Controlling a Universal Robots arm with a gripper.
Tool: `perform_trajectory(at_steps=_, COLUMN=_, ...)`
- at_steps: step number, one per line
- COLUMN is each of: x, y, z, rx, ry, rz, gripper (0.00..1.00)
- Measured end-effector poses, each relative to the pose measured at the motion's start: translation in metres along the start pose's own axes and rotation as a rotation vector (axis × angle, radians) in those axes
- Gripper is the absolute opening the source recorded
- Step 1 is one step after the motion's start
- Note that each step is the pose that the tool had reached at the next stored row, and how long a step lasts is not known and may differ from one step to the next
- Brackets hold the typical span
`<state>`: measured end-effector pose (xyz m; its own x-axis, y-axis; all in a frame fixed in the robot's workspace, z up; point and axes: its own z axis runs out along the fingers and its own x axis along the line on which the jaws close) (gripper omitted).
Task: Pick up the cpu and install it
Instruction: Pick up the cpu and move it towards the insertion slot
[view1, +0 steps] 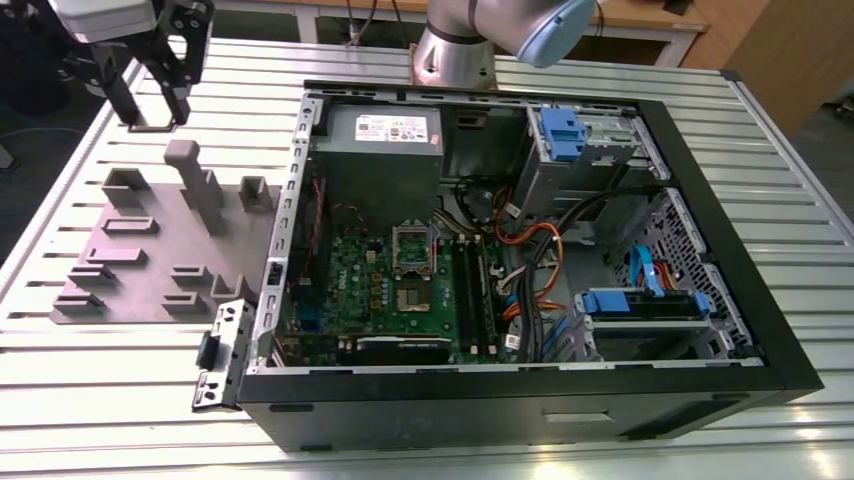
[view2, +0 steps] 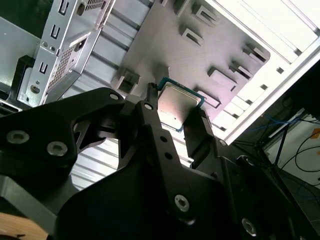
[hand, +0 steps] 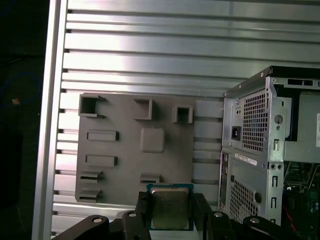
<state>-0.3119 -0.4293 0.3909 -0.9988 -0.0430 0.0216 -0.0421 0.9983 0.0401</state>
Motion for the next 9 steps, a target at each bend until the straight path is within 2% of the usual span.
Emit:
perform_trajectory(at_steps=5, x=-0.0004, y=-0.0028, z=-0.0001, rx=0.0, ry=0.0, rz=0.0, gripper=0.45)
perform_trajectory(at_steps=9, x=-0.0043, y=-0.004, z=-0.0002, rx=0.0, ry=-0.0001, rz=0.0, gripper=0.45)
